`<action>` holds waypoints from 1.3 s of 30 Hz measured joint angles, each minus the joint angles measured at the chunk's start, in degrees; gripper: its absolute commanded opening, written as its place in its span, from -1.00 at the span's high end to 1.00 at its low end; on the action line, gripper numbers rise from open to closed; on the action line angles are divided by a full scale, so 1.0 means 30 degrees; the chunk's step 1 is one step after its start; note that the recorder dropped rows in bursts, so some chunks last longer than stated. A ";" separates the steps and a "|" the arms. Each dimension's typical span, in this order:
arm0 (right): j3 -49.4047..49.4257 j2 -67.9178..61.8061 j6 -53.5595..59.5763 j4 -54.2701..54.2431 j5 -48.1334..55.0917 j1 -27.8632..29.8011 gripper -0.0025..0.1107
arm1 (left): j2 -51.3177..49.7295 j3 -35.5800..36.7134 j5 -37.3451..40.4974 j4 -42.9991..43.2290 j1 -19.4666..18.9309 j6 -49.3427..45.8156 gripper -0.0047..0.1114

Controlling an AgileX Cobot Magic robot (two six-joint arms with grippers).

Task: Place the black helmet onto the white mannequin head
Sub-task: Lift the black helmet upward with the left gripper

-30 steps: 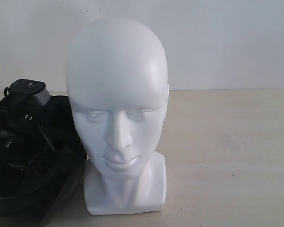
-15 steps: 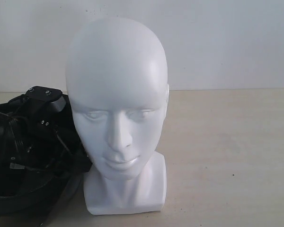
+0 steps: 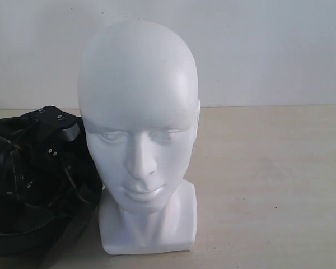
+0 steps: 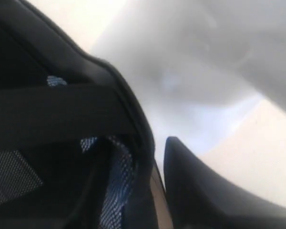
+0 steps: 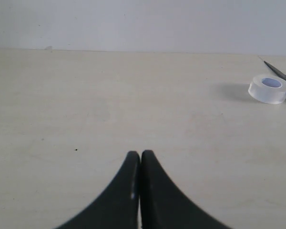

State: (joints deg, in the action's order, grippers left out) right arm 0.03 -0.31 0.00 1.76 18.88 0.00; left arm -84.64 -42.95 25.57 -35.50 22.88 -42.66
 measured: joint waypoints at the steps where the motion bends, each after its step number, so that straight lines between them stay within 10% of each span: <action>1: 0.0000 0.0000 0.0000 0.0000 0.0000 0.0000 0.96 | 0.0000 0.0000 0.0196 0.0300 0.0000 0.0129 0.32; 14: 0.0000 0.0000 0.0000 0.0000 0.0000 0.0000 0.96 | 0.2059 0.0000 0.2668 0.2966 0.0000 0.2198 -0.07; 39: 0.0000 0.0000 0.0000 0.0000 0.0000 0.0000 0.96 | 0.1217 0.0000 0.2124 0.3620 0.0000 0.4079 -0.07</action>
State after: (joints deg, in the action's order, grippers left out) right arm 0.03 -0.31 0.00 1.76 18.88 0.00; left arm -80.98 -42.95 31.94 -24.64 22.88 -30.42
